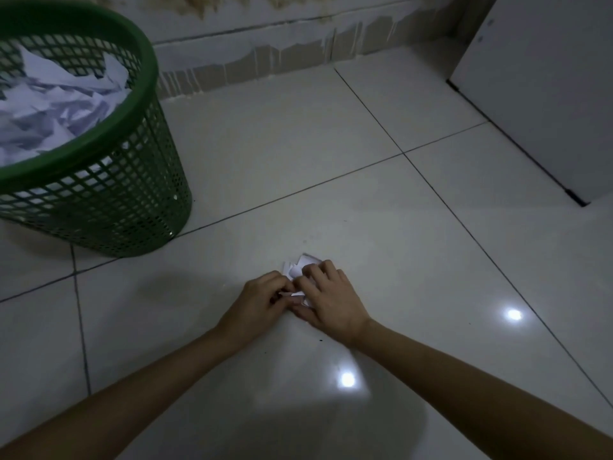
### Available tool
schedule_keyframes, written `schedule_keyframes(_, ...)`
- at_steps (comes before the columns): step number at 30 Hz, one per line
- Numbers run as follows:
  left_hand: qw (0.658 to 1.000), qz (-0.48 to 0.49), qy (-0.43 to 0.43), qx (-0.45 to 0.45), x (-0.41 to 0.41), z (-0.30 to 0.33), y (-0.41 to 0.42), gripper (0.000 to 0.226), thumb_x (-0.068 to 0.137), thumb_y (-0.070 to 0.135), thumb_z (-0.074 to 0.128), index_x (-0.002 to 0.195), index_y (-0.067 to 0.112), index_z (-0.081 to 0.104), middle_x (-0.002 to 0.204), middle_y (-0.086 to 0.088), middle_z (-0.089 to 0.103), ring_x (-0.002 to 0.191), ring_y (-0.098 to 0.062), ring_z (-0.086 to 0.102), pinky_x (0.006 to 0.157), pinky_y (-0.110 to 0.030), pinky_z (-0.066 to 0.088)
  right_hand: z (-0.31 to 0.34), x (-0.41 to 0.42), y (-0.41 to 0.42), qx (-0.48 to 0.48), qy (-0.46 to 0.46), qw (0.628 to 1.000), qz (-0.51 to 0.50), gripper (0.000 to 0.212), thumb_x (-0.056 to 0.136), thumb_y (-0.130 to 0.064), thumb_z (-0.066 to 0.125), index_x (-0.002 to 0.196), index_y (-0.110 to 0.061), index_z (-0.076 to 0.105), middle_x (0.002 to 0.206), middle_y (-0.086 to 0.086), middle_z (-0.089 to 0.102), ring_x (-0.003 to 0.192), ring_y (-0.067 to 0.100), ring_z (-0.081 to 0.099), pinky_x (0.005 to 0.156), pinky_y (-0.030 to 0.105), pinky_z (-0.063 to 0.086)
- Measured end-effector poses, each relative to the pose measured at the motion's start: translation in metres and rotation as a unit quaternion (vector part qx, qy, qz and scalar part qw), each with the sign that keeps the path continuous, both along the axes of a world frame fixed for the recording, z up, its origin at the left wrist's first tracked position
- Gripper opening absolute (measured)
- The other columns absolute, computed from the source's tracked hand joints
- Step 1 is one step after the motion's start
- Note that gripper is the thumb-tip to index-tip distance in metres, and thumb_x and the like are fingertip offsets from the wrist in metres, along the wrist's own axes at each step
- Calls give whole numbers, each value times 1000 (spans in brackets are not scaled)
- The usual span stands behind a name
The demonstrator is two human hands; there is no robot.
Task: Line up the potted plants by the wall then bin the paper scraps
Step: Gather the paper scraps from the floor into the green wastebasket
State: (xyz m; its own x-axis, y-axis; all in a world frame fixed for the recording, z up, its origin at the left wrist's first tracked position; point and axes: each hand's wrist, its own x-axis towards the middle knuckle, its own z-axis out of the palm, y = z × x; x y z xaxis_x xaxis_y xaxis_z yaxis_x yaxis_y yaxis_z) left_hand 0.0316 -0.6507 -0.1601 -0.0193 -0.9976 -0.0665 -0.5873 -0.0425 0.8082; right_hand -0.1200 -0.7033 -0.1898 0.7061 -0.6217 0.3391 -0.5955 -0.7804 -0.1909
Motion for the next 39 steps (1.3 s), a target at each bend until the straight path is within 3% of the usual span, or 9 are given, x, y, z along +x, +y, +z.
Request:
schedule_keyframes(7,1000,15,-14,-20,-2,0,-1,31,75,28,63,82,-1,71,96,3,47,90,1,49,78,6,32,-2,2,3,-13,28,999,-41,37,82,-52,40,104,-24,52,126,21,58,120,34,37,80,40,53)
schedule_keyframes(10,999,24,-24,-21,-2,-1,-1,10,79,9,69,82,-1,70,98,1,51,87,-7,55,77,5,35,-1,1,1,-16,47,998,-34,31,83,-50,39,100,-26,46,121,11,65,111,28,54,77,29,50)
schedule_keyframes(14,999,51,5,-12,-6,-1,-2,10,77,1,69,74,9,62,79,4,55,81,-6,56,72,-15,46,-2,3,0,-26,16,999,-10,24,85,-40,43,94,-18,47,101,4,68,88,20,42,66,30,30)
schedule_keyframes(20,982,156,83,72,-7,0,-7,34,77,0,68,70,23,44,72,10,59,67,3,60,59,-3,43,-1,6,0,2,-4,1000,16,21,85,-33,45,97,-16,45,88,4,64,79,20,43,52,27,47)
schedule_keyframes(23,981,162,79,70,-8,4,-8,34,78,5,70,71,25,43,70,9,57,69,-4,58,59,-6,43,-2,8,-2,39,-6,999,-5,40,86,-36,45,116,-10,49,89,9,63,80,23,48,59,30,52)
schedule_keyframes(28,987,140,57,54,-14,6,-5,34,81,6,67,71,26,41,69,6,58,65,0,56,56,-5,42,0,7,1,12,19,998,-60,46,86,-46,40,108,-10,59,105,22,63,104,30,39,81,45,54)
schedule_keyframes(31,988,137,44,54,-14,6,-6,30,81,7,68,75,23,43,68,5,55,63,-7,55,56,-7,41,-2,7,-2,45,42,996,-63,49,85,-49,39,102,-12,64,131,28,53,130,44,34,98,53,34)
schedule_keyframes(35,985,153,31,67,-13,8,-10,31,79,13,71,91,14,42,81,-1,53,74,-17,53,71,-31,47,2,7,-2,43,64,996,-52,49,81,-46,39,101,-10,65,119,14,65,113,34,60,92,42,50)
schedule_keyframes(39,985,157,18,65,-14,11,-8,30,80,16,70,92,13,43,82,-4,56,75,-20,54,72,-34,48,3,8,-2,9,29,998,-49,32,81,-43,41,94,-18,55,95,0,66,87,17,40,67,29,43)
